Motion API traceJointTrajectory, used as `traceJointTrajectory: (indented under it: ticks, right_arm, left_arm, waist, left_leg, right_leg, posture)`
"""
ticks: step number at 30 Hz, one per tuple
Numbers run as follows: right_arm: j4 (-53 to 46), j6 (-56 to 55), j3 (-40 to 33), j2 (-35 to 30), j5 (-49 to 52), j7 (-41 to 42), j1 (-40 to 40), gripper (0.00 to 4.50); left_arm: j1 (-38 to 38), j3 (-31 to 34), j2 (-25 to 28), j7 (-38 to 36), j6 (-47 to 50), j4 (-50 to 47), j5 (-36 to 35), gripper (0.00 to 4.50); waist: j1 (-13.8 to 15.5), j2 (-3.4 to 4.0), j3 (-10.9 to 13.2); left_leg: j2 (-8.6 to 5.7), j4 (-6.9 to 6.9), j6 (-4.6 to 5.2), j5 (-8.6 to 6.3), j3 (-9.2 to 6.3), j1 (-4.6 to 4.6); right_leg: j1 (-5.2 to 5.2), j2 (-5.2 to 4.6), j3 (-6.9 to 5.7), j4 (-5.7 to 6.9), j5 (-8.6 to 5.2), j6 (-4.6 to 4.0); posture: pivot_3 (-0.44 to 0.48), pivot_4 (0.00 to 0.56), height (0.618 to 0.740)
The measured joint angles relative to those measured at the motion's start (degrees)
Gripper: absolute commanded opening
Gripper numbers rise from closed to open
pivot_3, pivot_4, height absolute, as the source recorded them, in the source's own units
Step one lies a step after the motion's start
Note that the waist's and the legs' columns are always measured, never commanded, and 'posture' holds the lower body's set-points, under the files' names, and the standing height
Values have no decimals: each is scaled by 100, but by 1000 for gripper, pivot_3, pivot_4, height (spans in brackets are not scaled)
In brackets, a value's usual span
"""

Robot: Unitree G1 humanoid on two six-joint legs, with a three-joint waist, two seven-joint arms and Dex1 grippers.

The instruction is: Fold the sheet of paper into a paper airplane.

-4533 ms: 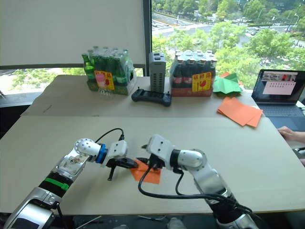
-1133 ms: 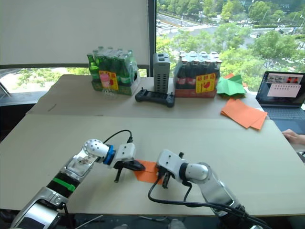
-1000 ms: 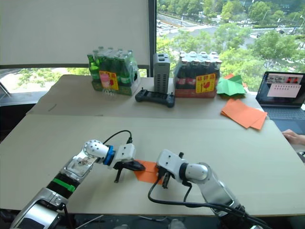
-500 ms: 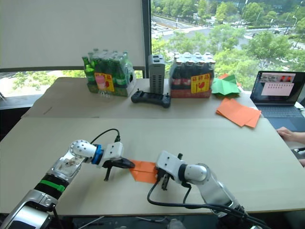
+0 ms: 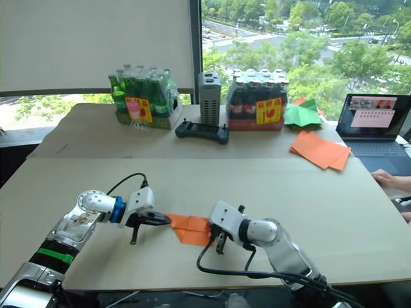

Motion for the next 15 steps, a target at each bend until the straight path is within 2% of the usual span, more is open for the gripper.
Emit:
traceJointTrajectory:
  ticks: [1,6,7,8,9,12,15]
  right_arm:
    - [-52,40,-71,29,77,-6,4,26]
    - [-677,387,-631,175,577,-45,-40,1615]
    - [-701,402,-655,177,599,-45,-47,1615]
    - [-846,524,-799,188,787,-35,-137,2373]
    - [-951,643,-886,185,916,-15,-140,2572]
    - [-956,861,-1051,77,1210,104,-242,3673]
    - [-594,894,-991,-144,1224,292,-348,3701]
  left_arm:
    - [17,121,34,8,239,-151,-154,0]
    - [228,941,146,161,1710,-1272,-1362,0]
    - [241,958,152,167,1758,-1316,-1399,0]
    - [402,1054,194,224,2001,-1551,-1586,0]
    - [574,1056,234,256,2055,-1670,-1635,0]
    - [918,1043,242,423,2254,-1771,-1728,795]
    - [966,1073,240,563,2380,-1878,-1805,1796]
  waist:
    - [8,1,6]
    - [19,2,10]
    - [19,2,10]
    - [13,2,11]
    - [1,4,12]
    - [15,3,19]
    - [43,3,22]
  left_leg:
    - [-1,2,0,0,-1,-9]
    - [-5,2,0,0,-6,-41]
    - [-5,2,0,0,-6,-41]
    - [-6,2,0,0,-6,-41]
    - [-6,0,0,0,-5,-40]
    - [-5,1,0,0,-9,-40]
    - [-6,4,-1,1,-9,-39]
  right_leg:
    - [-7,-1,0,0,9,-14]
    - [-30,-10,-7,-8,23,-36]
    - [-30,-11,-8,-8,23,-36]
    - [-30,-13,-9,-9,23,-36]
    - [-30,-14,-9,-9,23,-36]
    - [-30,-13,-15,-6,25,-39]
    - [-27,-14,-18,-9,25,-40]
  posture:
    - [0,150,733]
    - [0,150,733]
    - [0,150,733]
    - [0,150,733]
    - [0,150,733]
    - [0,150,733]
    - [0,150,733]
